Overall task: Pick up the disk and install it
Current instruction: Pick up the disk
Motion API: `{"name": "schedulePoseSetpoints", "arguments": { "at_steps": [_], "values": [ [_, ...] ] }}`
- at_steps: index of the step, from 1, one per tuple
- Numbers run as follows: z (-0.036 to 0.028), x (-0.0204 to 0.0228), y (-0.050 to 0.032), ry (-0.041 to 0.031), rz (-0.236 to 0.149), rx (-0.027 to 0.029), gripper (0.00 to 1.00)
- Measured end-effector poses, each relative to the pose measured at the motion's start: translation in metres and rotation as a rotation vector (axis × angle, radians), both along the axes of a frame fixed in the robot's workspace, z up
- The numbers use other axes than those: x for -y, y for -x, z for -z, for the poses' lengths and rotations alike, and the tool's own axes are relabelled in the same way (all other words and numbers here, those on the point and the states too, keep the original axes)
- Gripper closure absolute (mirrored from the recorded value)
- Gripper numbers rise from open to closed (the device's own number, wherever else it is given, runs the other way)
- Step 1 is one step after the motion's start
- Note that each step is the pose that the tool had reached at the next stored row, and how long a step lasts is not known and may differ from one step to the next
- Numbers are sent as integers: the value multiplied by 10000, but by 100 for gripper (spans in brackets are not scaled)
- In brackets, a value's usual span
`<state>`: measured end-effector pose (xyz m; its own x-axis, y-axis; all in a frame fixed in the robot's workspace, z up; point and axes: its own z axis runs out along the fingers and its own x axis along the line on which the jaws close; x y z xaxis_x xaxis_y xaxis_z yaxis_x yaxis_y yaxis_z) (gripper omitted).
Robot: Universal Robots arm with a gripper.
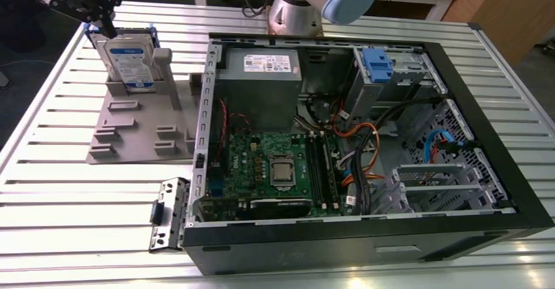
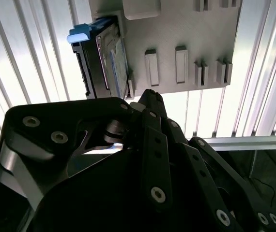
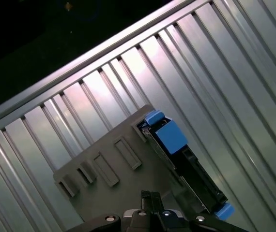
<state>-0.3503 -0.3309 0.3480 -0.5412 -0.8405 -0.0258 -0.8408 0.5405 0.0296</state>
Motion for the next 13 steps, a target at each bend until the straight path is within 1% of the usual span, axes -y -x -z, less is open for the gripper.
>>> {"name": "schedulePoseSetpoints", "arguments": {
  "at_steps": [13],
  "values": [
    [0, 0, 0, 0, -740, -1, 90]
  ]
}}
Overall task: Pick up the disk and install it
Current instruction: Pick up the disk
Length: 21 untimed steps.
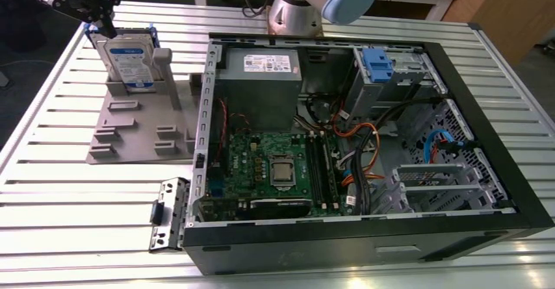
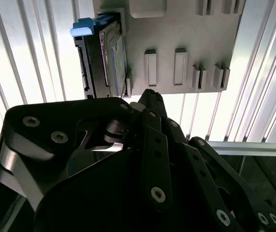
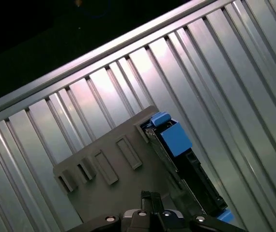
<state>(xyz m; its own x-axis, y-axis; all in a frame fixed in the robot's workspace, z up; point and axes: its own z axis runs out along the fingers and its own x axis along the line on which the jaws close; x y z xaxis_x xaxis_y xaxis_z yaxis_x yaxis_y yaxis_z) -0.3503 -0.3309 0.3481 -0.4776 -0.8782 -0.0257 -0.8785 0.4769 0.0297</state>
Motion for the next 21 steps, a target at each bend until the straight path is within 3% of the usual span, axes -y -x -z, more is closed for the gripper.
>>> {"name": "schedulePoseSetpoints", "arguments": {
  "at_steps": [21],
  "values": [
    [0, 0, 0, 0, -1129, 0, 90]
  ]
}}
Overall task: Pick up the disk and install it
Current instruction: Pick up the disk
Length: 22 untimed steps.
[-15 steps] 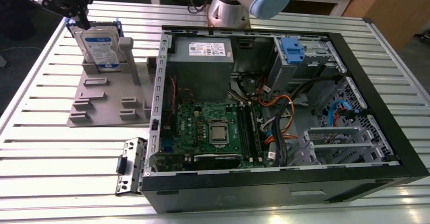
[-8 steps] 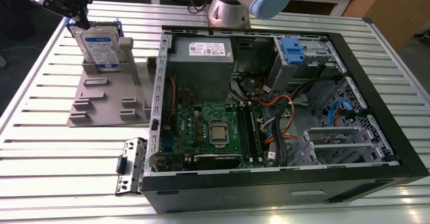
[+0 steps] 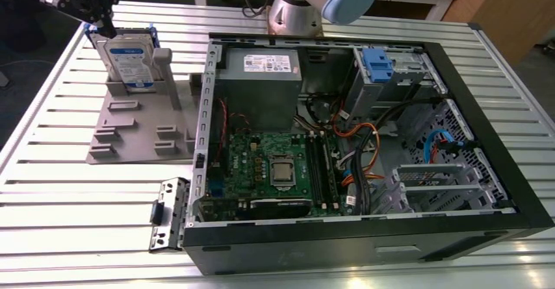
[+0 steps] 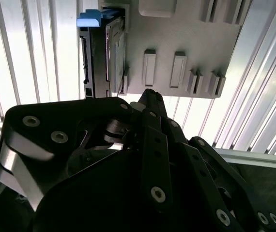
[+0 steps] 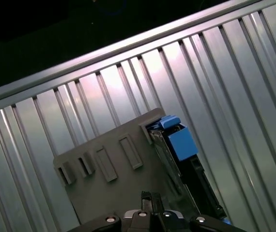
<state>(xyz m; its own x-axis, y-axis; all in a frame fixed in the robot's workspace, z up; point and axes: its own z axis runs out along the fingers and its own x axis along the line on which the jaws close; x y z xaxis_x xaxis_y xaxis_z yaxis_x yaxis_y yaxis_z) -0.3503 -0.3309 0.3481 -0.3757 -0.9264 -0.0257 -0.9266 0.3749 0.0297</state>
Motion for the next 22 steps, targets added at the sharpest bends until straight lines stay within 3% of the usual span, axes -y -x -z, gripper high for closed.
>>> {"name": "schedulePoseSetpoints", "arguments": {
  "at_steps": [22],
  "values": [
    [0, 0, 0, 0, -1217, 0, 90]
  ]
}}
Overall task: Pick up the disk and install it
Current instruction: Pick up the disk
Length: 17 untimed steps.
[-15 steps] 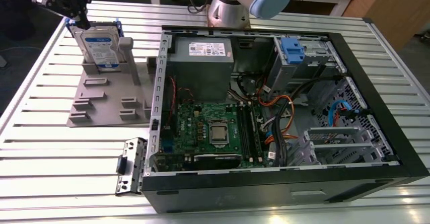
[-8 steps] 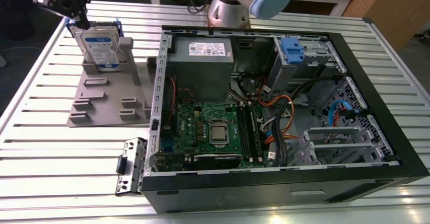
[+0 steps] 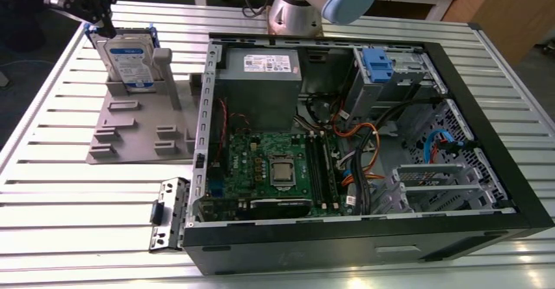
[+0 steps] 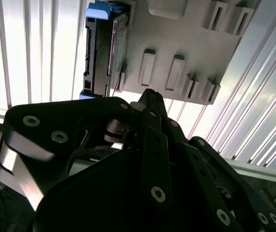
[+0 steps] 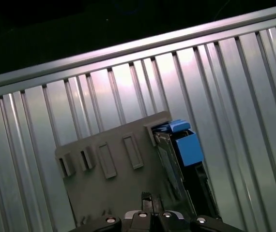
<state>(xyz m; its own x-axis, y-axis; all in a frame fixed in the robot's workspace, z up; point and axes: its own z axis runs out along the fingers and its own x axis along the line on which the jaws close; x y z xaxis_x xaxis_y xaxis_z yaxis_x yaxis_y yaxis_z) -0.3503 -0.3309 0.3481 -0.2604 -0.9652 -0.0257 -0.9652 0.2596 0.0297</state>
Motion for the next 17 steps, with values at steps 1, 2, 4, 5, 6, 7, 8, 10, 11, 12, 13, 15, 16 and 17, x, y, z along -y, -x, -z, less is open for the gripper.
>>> {"name": "schedulePoseSetpoints", "arguments": {
  "at_steps": [1, 2, 4, 5, 6, 7, 8, 10, 11, 12, 13, 15, 16, 17],
  "values": [
    [0, 0, 0, 0, -54, 0, 90],
    [0, 0, 0, 0, -109, 0, 90],
    [0, 0, 0, 0, -218, 0, 90],
    [0, 0, 0, 0, -272, 0, 90],
    [0, 0, 0, 0, -328, 0, 90],
    [0, 0, 0, 0, -382, 0, 90],
    [0, 0, 0, 0, -435, 0, 90],
    [0, 0, 0, 0, -543, 0, 90],
    [0, 0, 0, 0, -596, 0, 90],
    [0, 0, 0, 0, -653, 1, 90],
    [0, 0, 0, 0, -705, 0, 90],
    [0, 0, 0, 0, -809, 1, 90],
    [0, 0, 0, 0, -861, 0, 90],
    [0, 0, 0, 0, -912, 1, 90]
  ]
}}
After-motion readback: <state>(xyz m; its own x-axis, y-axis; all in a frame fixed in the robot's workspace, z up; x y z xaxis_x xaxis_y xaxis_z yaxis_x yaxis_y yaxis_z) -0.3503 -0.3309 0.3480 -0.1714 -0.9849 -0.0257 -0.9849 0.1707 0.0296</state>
